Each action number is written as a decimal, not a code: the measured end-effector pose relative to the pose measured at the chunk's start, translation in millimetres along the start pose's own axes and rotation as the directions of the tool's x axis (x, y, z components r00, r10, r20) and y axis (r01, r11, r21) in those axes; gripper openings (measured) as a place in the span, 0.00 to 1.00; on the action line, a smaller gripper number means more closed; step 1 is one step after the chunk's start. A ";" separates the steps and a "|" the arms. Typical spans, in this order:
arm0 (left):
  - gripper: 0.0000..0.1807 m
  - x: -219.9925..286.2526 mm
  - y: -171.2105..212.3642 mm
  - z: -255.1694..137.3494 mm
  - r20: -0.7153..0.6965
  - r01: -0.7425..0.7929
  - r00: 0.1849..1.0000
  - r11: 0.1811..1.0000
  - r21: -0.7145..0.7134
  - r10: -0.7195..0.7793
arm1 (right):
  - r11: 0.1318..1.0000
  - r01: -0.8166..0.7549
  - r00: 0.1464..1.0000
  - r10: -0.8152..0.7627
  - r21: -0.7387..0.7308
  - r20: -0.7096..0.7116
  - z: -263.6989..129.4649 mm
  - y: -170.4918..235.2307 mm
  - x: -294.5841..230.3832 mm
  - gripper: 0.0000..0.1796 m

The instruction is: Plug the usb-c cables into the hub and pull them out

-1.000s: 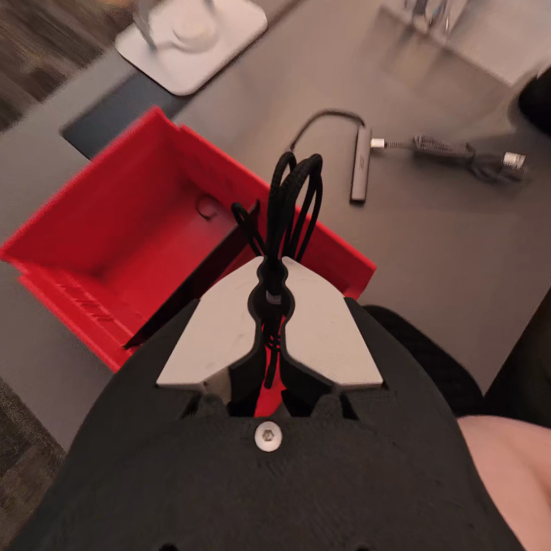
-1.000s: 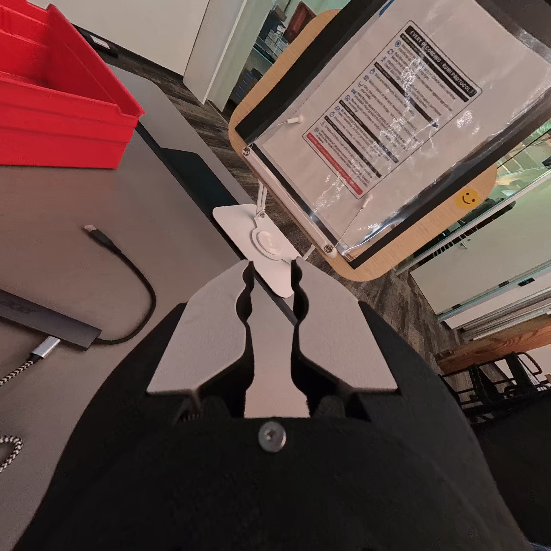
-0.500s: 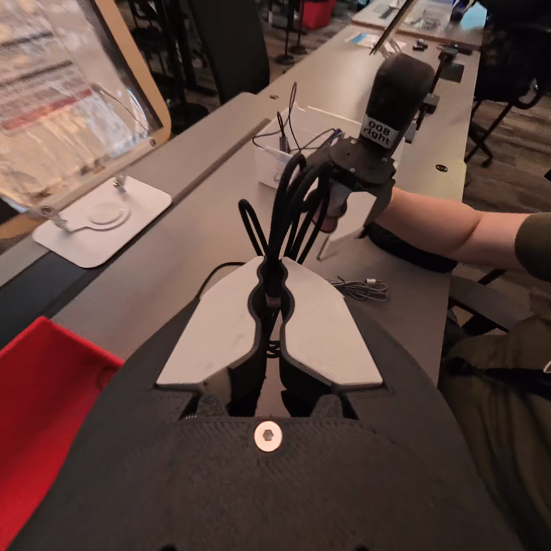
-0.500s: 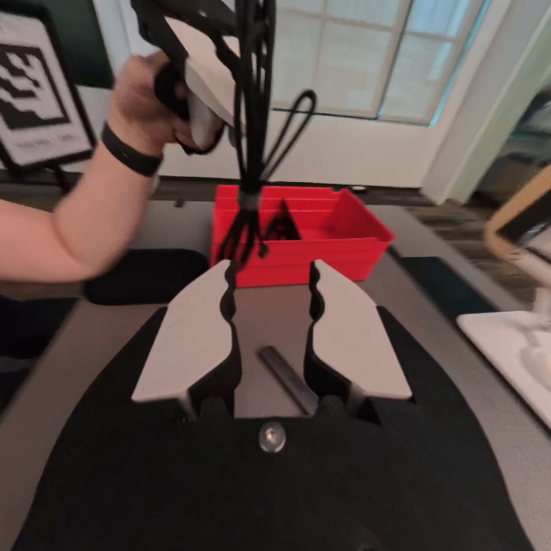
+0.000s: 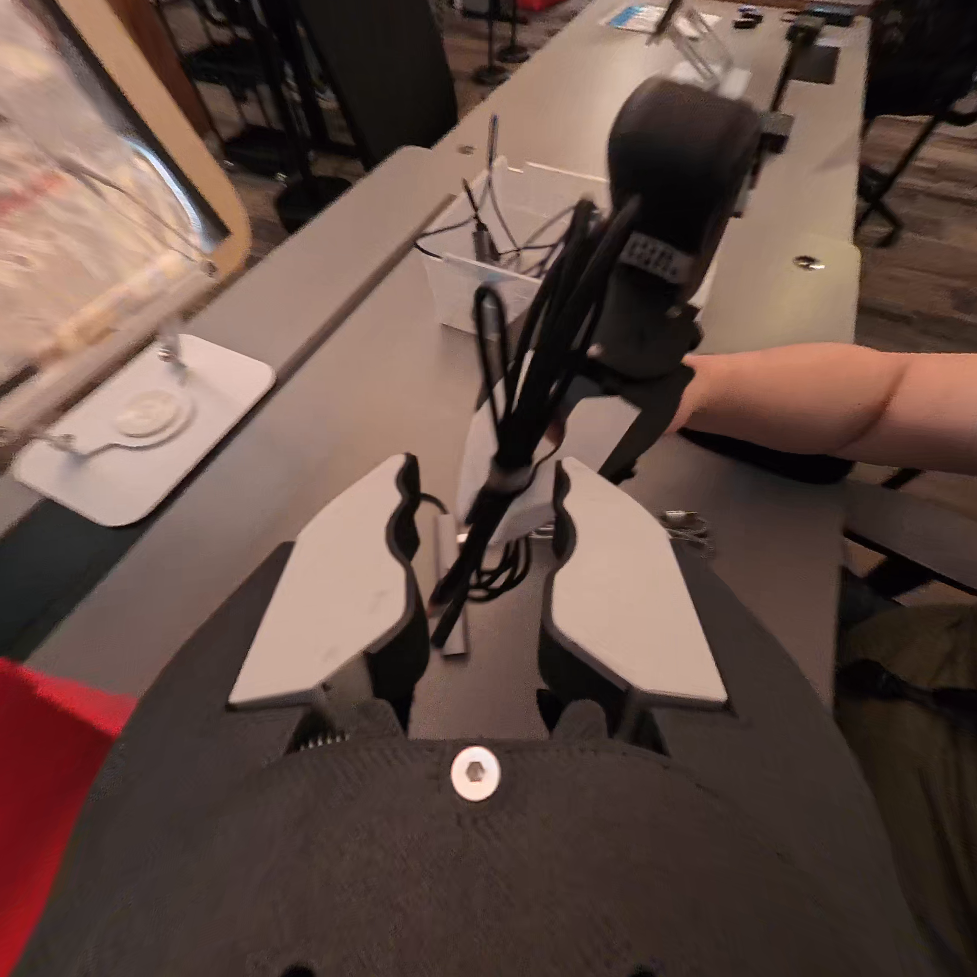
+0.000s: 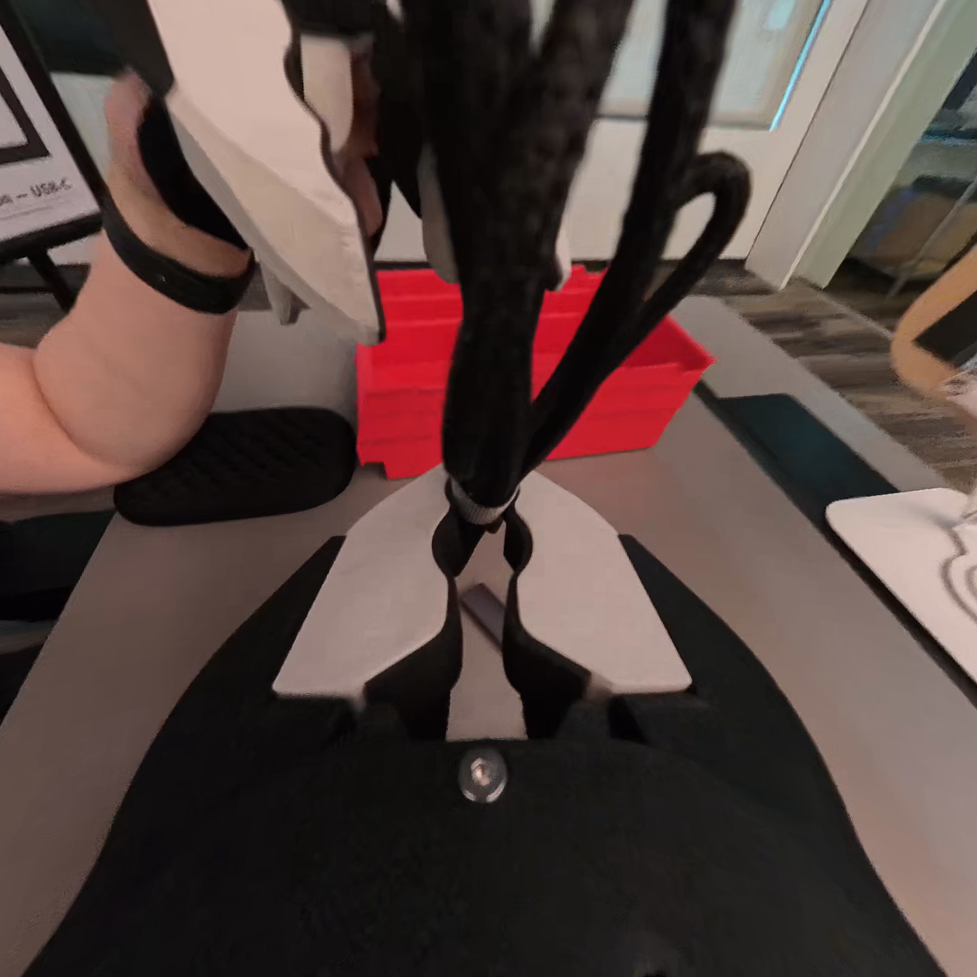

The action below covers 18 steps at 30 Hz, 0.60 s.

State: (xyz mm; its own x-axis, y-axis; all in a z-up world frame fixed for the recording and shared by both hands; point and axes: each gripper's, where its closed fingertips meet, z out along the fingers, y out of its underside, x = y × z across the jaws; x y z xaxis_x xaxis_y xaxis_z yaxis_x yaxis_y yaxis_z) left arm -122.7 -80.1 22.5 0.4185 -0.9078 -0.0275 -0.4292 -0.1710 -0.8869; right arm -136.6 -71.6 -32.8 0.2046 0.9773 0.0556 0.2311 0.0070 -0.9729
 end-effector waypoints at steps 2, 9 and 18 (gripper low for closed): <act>0.27 -12.3 -1.7 -11.3 0.055 -0.029 0.998 0.999 0.038 0.026 | 0.998 -0.025 1.000 0.026 0.065 -0.010 -14.0 -14.0 9.3 0.06; 0.23 -19.5 18.2 0.4 -0.027 -0.041 0.999 0.999 0.031 0.042 | 0.950 -0.147 0.989 0.139 0.274 0.050 -51.4 -47.9 24.8 0.06; 0.05 -10.3 19.1 20.7 -0.013 -0.204 0.979 0.977 0.063 0.205 | 0.893 -0.267 0.962 0.225 0.363 0.154 -62.7 -55.6 29.9 0.06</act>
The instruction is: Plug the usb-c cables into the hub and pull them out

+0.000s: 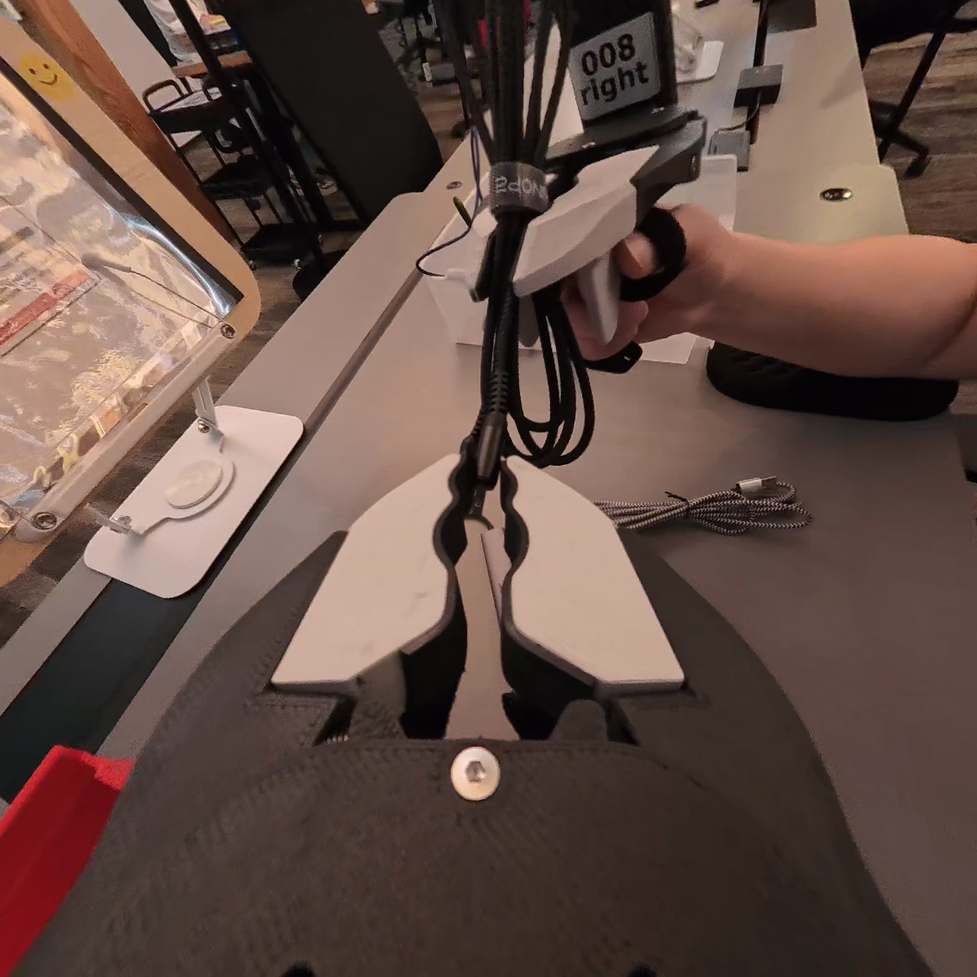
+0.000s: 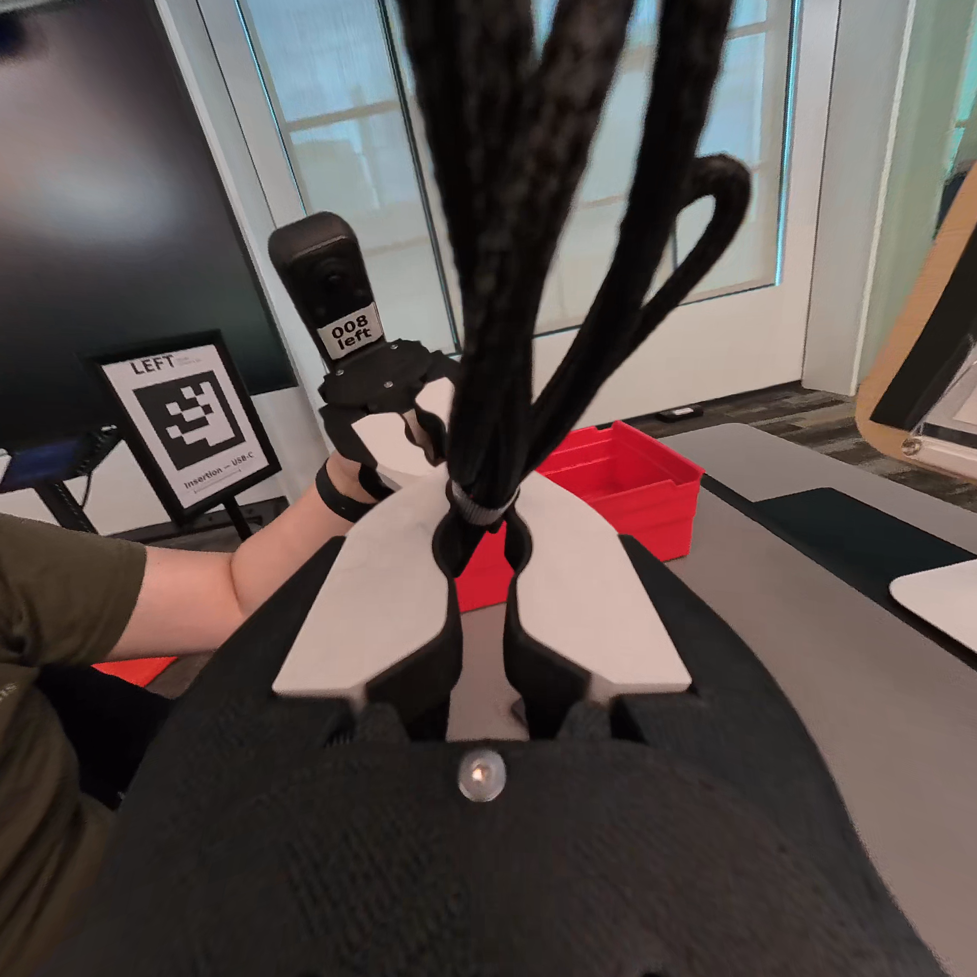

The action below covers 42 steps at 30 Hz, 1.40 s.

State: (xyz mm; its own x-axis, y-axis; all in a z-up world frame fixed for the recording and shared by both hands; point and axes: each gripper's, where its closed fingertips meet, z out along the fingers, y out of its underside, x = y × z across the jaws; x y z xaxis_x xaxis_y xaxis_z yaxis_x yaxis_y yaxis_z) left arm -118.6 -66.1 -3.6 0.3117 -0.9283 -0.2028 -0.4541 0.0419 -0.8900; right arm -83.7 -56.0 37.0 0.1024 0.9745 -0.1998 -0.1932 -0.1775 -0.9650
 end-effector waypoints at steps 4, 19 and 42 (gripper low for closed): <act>0.04 2.4 -3.3 -2.9 -0.019 0.002 1.000 1.000 -0.007 -0.003 | 0.998 -0.042 0.999 0.042 -0.051 -0.007 -2.9 13.1 13.3 0.12; 0.04 -2.0 7.3 -11.6 0.011 -0.012 1.000 0.994 -0.110 0.013 | 0.867 0.471 0.777 -0.320 0.164 -0.542 -65.0 -58.8 46.0 0.28; 0.10 25.7 14.5 -4.8 -0.133 -0.050 0.990 0.992 -0.117 0.034 | 0.846 0.409 0.911 -0.403 -0.343 0.090 23.1 66.5 -20.7 0.04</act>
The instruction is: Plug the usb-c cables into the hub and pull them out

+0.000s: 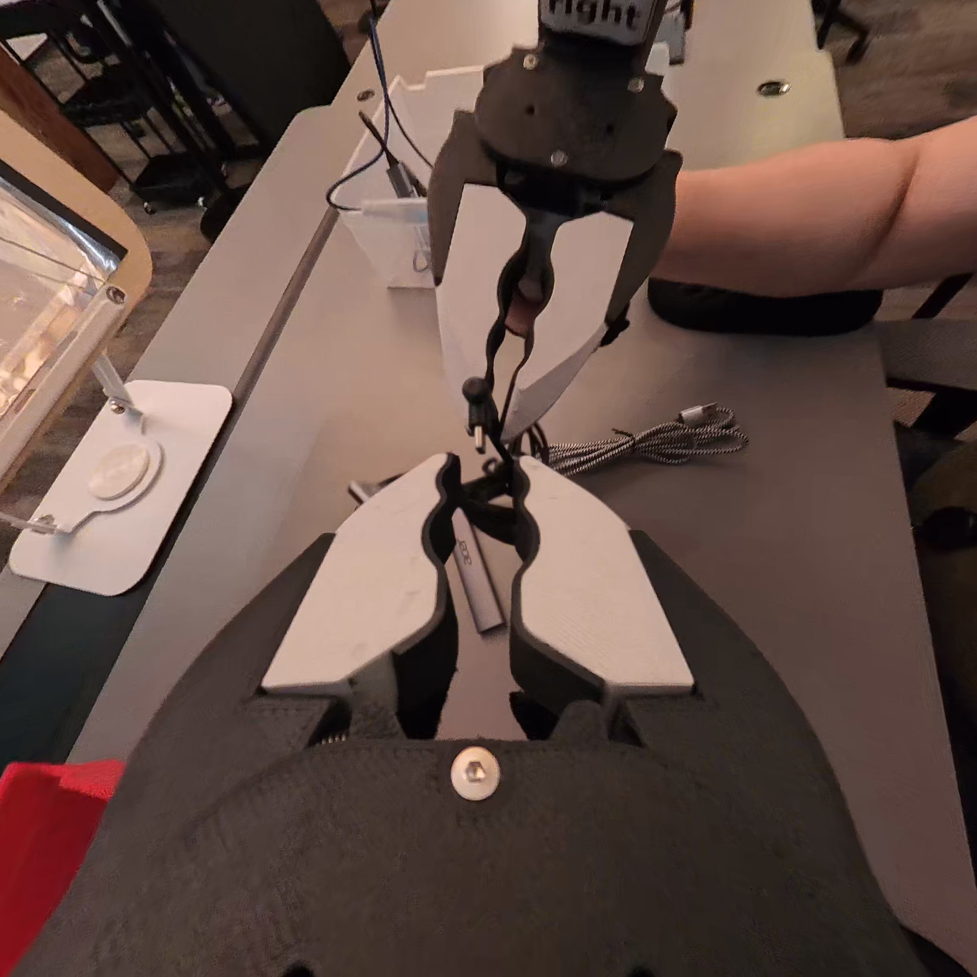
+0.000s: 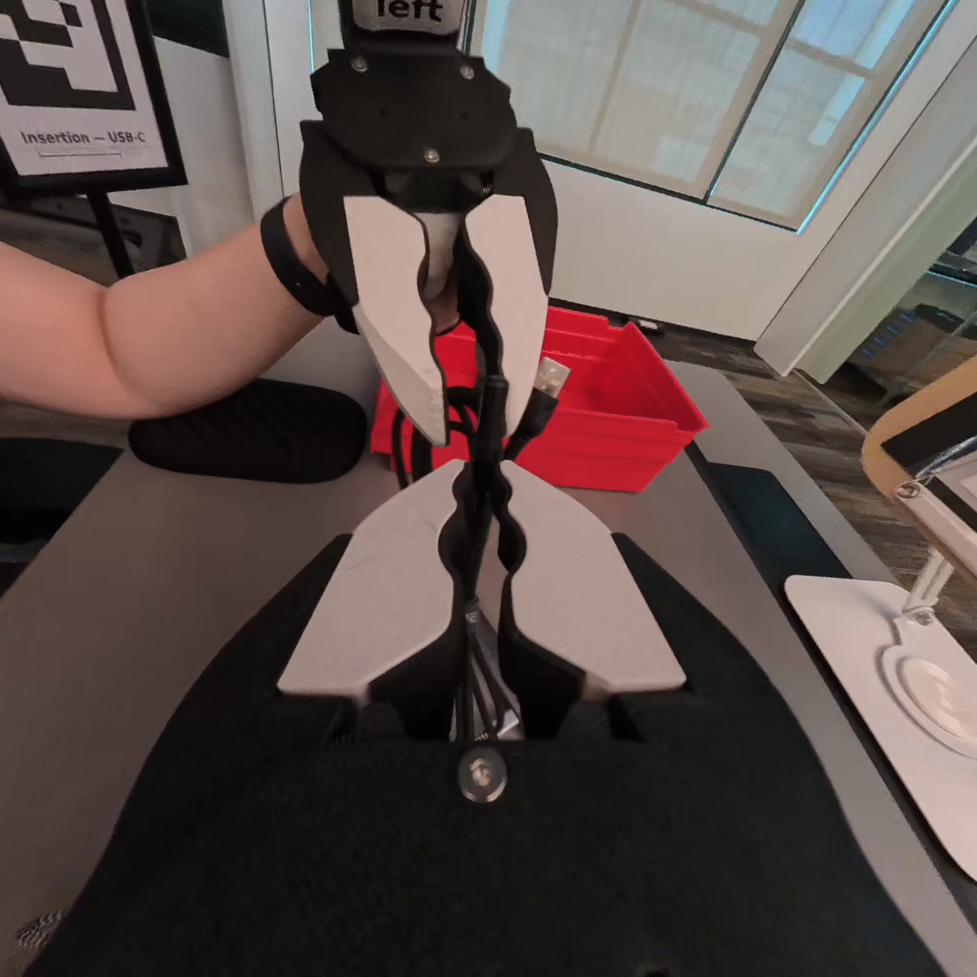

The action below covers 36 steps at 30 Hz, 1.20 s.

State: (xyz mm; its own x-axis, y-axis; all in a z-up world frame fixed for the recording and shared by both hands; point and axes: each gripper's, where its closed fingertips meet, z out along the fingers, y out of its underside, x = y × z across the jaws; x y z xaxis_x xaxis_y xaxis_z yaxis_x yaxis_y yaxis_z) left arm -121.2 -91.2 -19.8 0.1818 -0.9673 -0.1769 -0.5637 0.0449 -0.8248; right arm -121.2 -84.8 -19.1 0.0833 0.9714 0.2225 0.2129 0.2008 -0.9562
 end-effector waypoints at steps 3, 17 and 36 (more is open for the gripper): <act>0.02 -1.9 -6.8 1.2 0.007 -0.003 1.000 0.999 0.040 0.003 | 1.000 0.022 1.000 -0.022 -0.014 -0.011 2.2 2.1 -0.4 0.04; 0.01 3.1 -6.5 5.8 0.003 -0.039 0.999 0.999 0.011 0.039 | 0.999 0.007 1.000 -0.006 0.039 -0.012 -5.3 -13.1 -1.2 0.07; 0.17 -8.2 9.8 12.2 0.055 -0.006 0.998 0.999 -0.045 0.009 | 0.913 -0.270 0.962 0.242 0.304 0.128 -20.2 -36.6 8.1 0.04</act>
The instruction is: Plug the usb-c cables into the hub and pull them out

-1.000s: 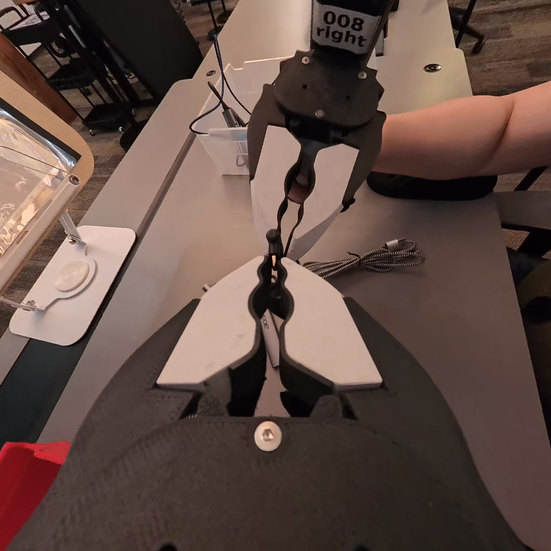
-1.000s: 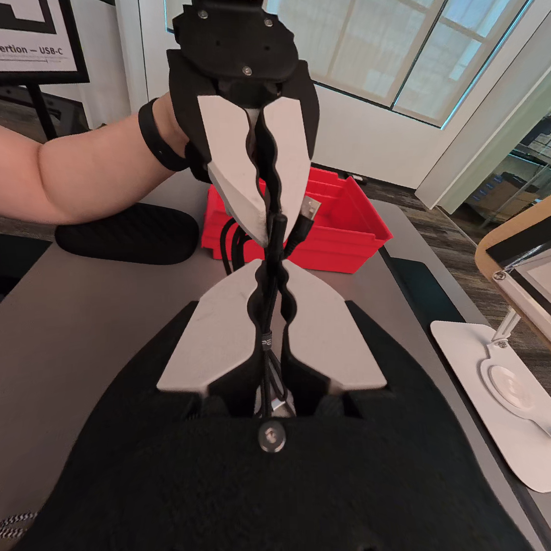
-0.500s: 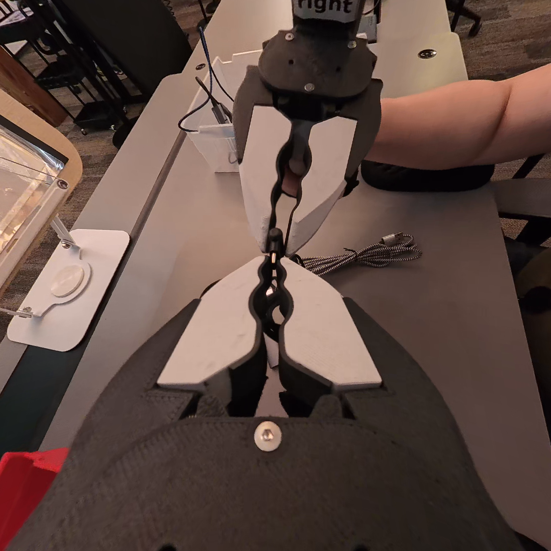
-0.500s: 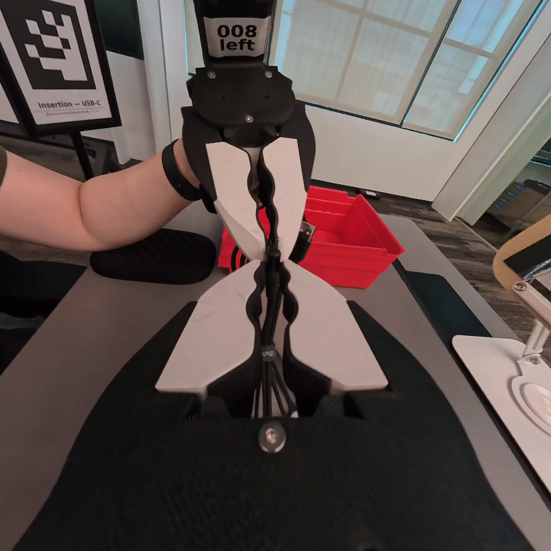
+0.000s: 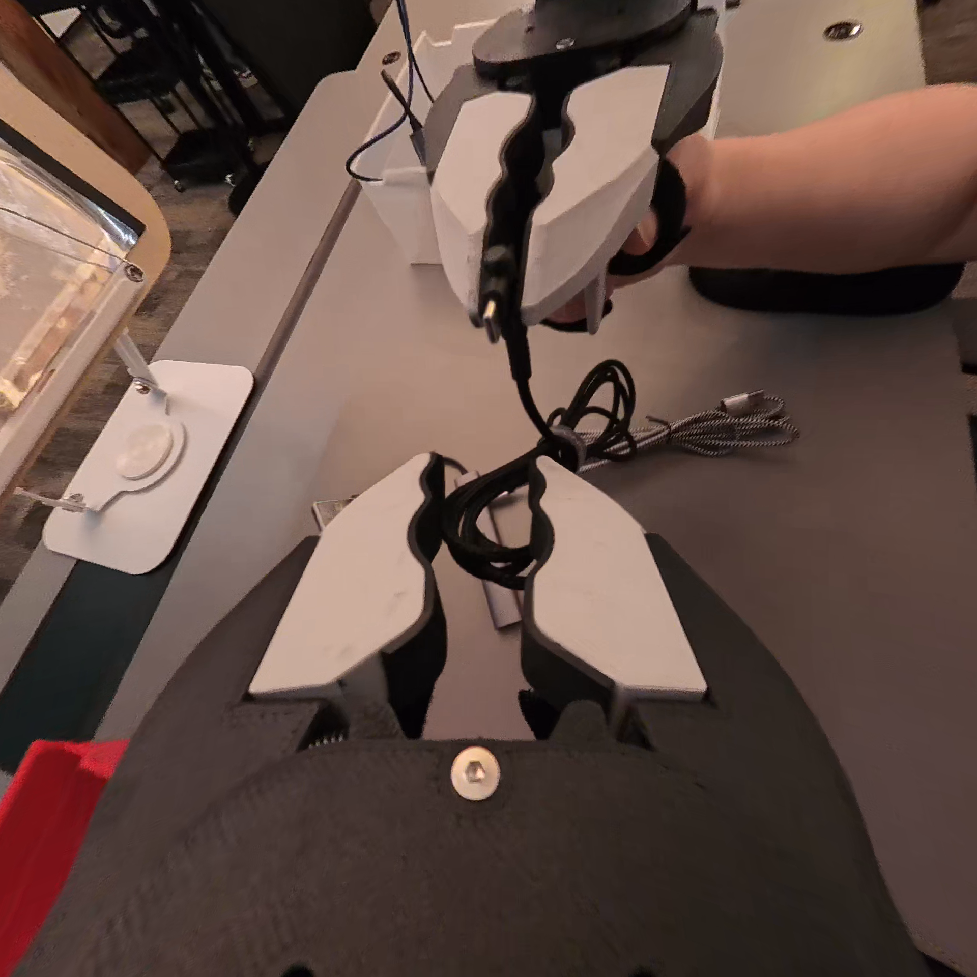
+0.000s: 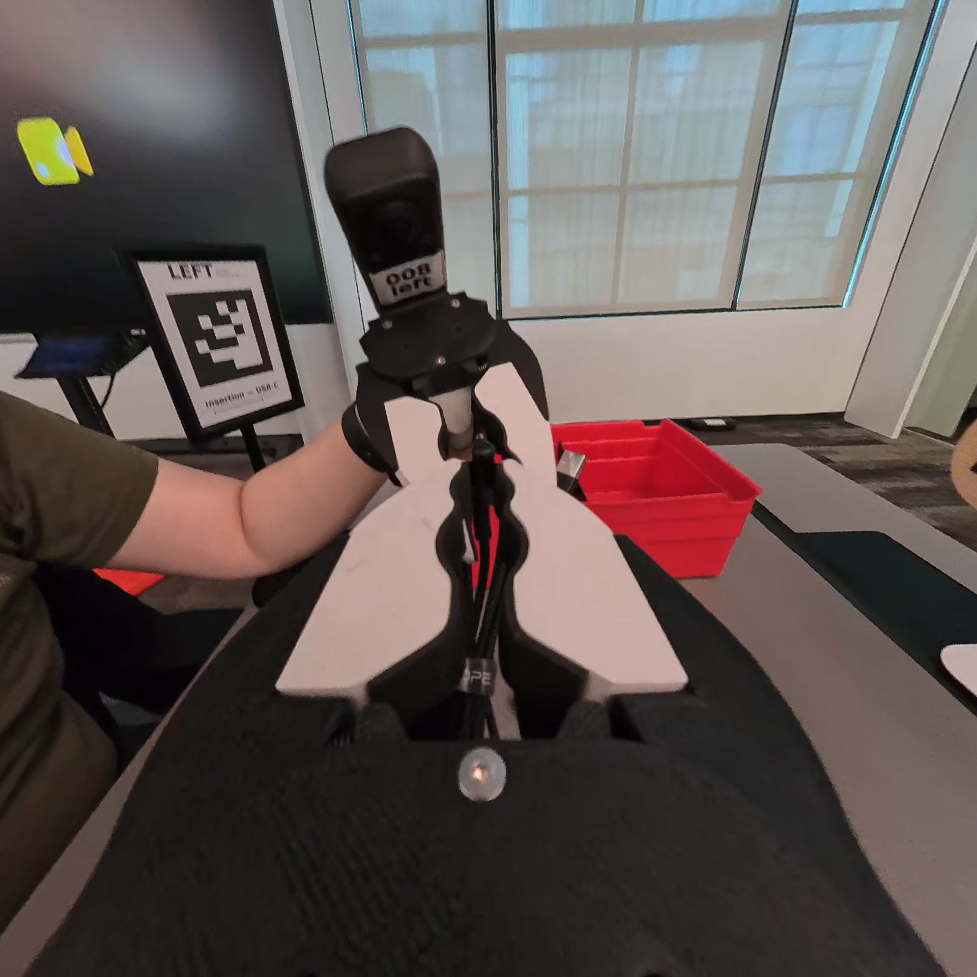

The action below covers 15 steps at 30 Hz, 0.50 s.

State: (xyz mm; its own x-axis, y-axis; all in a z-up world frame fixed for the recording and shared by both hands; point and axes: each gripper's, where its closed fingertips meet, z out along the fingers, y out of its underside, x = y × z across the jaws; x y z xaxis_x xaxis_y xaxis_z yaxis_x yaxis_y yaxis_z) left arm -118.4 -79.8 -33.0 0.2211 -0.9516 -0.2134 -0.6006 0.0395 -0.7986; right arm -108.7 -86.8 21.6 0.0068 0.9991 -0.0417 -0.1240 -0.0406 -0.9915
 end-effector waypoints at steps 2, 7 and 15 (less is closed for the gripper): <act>0.16 -0.6 -1.0 3.4 -0.015 0.026 1.000 1.000 0.015 -0.026 | 0.999 -0.017 1.000 0.017 0.040 -0.004 -2.8 -5.4 2.0 0.04; 0.17 -9.6 0.0 16.7 -0.027 0.097 0.995 0.992 0.075 -0.096 | 0.988 -0.053 0.996 0.063 0.146 -0.068 -13.3 -19.4 14.9 0.04; 0.12 -13.6 0.4 32.1 -0.063 0.172 0.984 0.978 0.121 -0.165 | 0.996 0.077 0.987 -0.070 0.037 -0.144 -26.0 -20.1 26.7 0.05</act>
State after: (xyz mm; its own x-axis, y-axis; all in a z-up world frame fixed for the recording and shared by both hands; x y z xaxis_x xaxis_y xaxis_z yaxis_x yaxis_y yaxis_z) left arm -97.0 -57.1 -48.4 0.2686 -0.9623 -0.0424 -0.4558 -0.0882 -0.8857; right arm -80.2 -59.7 37.2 0.1588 0.9873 0.0108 -0.1598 0.0365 -0.9865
